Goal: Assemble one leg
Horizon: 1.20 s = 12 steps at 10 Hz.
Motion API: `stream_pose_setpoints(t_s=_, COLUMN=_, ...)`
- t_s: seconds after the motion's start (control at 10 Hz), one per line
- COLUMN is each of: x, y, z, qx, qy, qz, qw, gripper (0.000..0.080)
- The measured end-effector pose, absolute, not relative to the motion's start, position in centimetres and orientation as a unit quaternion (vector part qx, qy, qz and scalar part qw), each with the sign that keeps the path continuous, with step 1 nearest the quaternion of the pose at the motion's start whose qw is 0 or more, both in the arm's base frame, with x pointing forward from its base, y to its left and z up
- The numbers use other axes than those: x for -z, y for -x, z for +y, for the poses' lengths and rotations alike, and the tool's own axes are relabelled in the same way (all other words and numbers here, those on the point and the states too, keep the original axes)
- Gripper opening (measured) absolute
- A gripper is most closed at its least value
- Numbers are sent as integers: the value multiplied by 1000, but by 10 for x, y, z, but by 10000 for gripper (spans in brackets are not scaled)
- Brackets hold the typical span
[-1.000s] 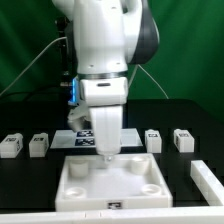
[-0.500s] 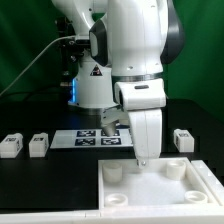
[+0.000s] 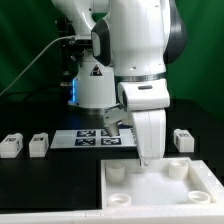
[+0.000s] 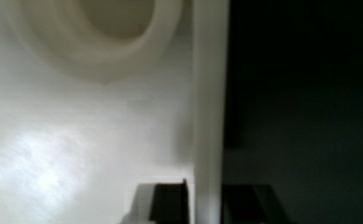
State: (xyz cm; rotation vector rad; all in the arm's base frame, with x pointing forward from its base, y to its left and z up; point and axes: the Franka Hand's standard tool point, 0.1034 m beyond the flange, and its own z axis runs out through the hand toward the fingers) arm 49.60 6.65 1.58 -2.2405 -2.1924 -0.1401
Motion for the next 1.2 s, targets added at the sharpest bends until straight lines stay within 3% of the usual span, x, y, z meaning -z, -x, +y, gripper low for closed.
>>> stream_pose_setpoints(t_s=0.3, x=-16, y=-496, z=66, qx=45, qy=715, qz=-698, qw=2, gripper=436)
stream_pose_setpoints(t_s=0.4, x=-16, y=-496, z=66, qx=45, qy=715, qz=-698, qw=2, gripper=436)
stream_pose_setpoints(t_s=0.5, x=-16, y=-496, z=66, qx=45, qy=715, qz=-698, qw=2, gripper=593)
stream_pose_setpoints(t_s=0.7, x=-16, y=-496, z=65, qx=44, qy=715, qz=-698, qw=2, gripper=646)
stream_pose_setpoints(t_s=1.2, x=-15, y=-496, z=65, qx=44, qy=715, qz=-697, qw=2, gripper=649)
